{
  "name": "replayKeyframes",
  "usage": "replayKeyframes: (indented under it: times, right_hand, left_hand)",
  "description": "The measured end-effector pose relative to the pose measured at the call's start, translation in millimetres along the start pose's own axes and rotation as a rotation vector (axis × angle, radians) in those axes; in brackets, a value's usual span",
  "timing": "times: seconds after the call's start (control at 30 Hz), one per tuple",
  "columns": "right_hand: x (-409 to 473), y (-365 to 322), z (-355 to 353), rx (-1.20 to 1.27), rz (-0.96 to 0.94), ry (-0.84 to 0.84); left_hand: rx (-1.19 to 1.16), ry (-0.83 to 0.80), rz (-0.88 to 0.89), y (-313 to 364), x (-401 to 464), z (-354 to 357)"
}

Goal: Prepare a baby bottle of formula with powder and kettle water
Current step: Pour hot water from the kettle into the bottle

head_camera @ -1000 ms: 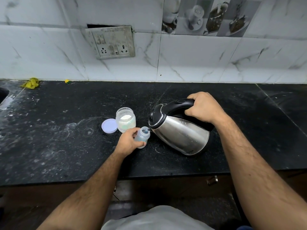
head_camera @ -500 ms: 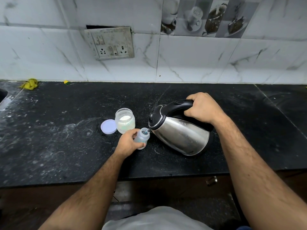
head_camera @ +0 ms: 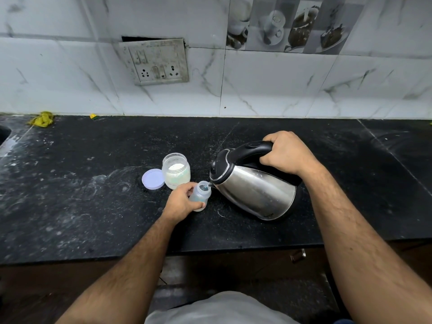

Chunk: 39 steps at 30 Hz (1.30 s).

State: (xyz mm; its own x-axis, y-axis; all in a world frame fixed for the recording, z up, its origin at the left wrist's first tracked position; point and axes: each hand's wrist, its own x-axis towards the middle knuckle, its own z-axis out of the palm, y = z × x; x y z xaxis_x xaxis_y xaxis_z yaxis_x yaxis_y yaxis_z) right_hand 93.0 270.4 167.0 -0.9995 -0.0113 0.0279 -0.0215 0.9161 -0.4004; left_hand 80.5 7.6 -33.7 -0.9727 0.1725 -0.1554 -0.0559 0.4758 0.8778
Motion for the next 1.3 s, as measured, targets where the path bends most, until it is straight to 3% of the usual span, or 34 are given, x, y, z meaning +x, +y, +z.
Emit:
replayKeyframes:
  times: [1.3]
  right_hand:
    - [1.8, -6.2, -7.7, -0.004, -0.005, -0.015]
  left_hand:
    - [-0.02, -0.006, -0.002, -1.2, 1.4, 0.1]
